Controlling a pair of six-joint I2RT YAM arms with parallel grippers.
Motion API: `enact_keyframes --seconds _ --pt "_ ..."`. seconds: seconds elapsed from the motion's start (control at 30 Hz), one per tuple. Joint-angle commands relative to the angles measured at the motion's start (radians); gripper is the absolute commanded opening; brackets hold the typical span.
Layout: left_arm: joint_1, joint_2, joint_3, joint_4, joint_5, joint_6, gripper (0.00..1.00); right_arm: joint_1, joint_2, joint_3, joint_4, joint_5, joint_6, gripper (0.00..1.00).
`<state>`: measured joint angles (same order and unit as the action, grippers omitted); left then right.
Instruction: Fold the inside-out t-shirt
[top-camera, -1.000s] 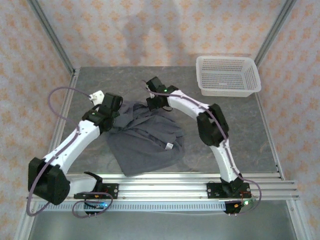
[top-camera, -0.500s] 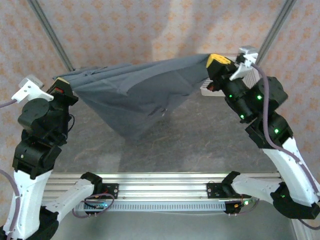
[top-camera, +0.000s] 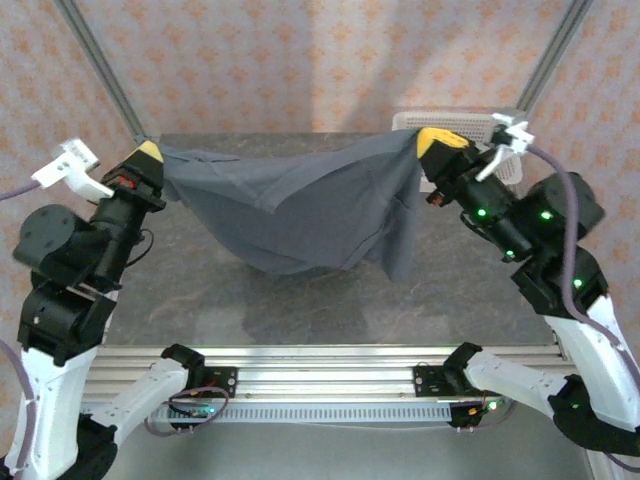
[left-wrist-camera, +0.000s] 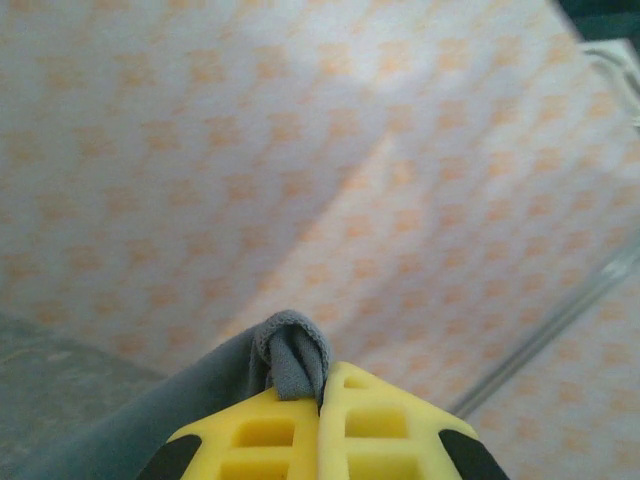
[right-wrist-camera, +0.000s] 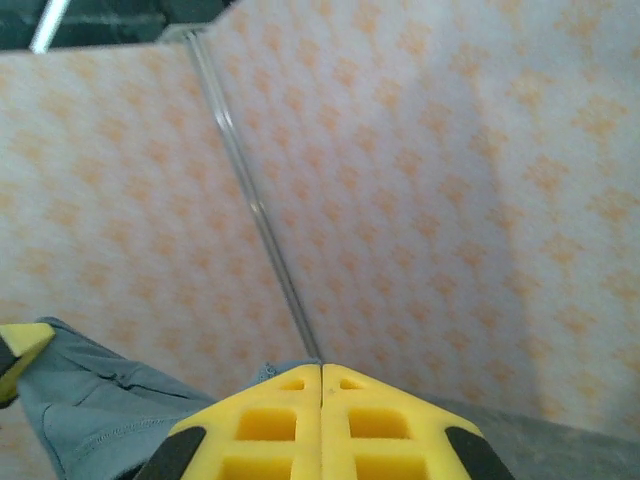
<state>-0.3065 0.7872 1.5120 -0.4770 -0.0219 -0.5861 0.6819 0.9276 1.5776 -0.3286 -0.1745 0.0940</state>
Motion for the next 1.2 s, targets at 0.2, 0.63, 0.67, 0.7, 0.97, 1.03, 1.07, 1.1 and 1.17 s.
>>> enact_keyframes --seconds 0.2,0.63,0.67,0.7,0.97,1.03,1.07,1.1,1.17 --pt "0.007 -0.034 0.097 0.103 0.073 -0.119 0.00 -0.002 0.048 0.168 0.071 -0.065 0.040 0.00" --pt "0.007 0.461 0.252 -0.213 -0.341 -0.069 0.00 -0.229 1.076 1.250 -0.575 -0.053 0.081 0.00" --pt "0.011 0.501 0.238 -0.202 -0.358 -0.075 0.00 -0.253 1.125 1.240 -0.558 -0.081 0.104 0.00" --pt "0.018 0.536 0.211 -0.177 -0.376 -0.077 0.00 -0.275 1.169 1.221 -0.539 -0.111 0.116 0.00" --pt "0.160 0.889 0.221 -0.063 -0.283 -0.103 0.74 -0.423 1.494 1.312 -0.407 -0.297 0.306 0.66" --pt "0.171 0.882 0.218 -0.061 -0.287 -0.086 0.78 -0.457 1.460 1.309 -0.475 -0.312 0.322 0.68" --pt "0.173 0.855 0.195 -0.057 -0.279 -0.080 0.79 -0.461 1.429 1.300 -0.536 -0.318 0.282 0.68" --pt "0.174 0.816 0.157 -0.050 -0.262 -0.086 0.79 -0.458 1.387 1.277 -0.603 -0.321 0.231 0.69" --pt "0.171 0.715 0.051 -0.026 -0.180 -0.117 0.79 -0.443 1.288 1.165 -0.696 -0.338 0.156 0.69"
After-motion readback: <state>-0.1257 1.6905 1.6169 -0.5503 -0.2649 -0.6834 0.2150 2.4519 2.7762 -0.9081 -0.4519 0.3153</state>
